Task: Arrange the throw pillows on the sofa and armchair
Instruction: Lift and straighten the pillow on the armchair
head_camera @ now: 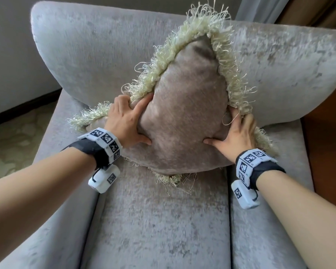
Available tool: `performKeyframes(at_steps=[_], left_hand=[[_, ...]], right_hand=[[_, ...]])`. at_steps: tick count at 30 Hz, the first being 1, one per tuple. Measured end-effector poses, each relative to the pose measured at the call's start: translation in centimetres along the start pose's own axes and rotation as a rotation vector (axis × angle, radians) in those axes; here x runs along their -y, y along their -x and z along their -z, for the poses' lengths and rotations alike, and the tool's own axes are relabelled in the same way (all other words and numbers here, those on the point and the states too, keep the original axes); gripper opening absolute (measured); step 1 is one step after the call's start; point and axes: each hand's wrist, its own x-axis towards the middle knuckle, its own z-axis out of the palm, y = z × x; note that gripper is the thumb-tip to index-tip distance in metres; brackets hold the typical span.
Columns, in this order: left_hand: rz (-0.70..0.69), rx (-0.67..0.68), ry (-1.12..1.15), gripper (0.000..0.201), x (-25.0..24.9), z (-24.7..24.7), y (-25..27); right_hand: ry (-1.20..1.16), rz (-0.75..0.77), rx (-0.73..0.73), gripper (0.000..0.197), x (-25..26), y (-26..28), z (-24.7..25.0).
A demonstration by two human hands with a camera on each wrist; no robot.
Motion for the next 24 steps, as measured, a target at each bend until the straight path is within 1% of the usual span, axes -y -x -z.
performKeyframes(at_steps=[2,4,8,10,14,16,19,21,24], left_hand=[[0.018,-0.08,0.029,0.136,0.0,-0.3,0.5],[0.049,-0.131,0.062,0.132,-0.3,-0.3,1.1],[0.044,-0.235,0.069,0.129,-0.7,0.6,1.6],[0.061,-0.253,0.09,0.127,-1.1,0.7,1.5],[0.158,-0.186,0.158,0.124,-1.7,0.1,1.5],[0.155,-0.167,0.123,0.125,-1.5,-0.7,1.4],[0.138,-0.125,0.032,0.13,-1.0,-2.1,0.7],[0.146,-0.101,-0.001,0.132,-1.0,-2.6,0.0],[0.174,-0.052,-0.022,0.136,-1.3,-2.9,-0.8]], right_hand=[[-0.023,0.057,-0.046,0.114,0.2,0.4,0.3],[-0.046,0.086,-0.072,0.108,0.3,0.7,1.1],[-0.072,0.152,-0.143,0.106,0.1,1.1,3.1],[-0.057,0.17,-0.172,0.105,0.1,0.8,4.0],[0.012,0.187,-0.167,0.105,-0.1,0.1,4.4],[0.081,0.182,-0.148,0.103,-0.4,0.0,3.7],[0.183,0.112,-0.106,0.104,-0.6,-0.1,2.2],[0.237,0.058,-0.092,0.104,-0.6,-0.4,1.6],[0.283,0.025,-0.091,0.101,-0.5,-0.9,1.4]])
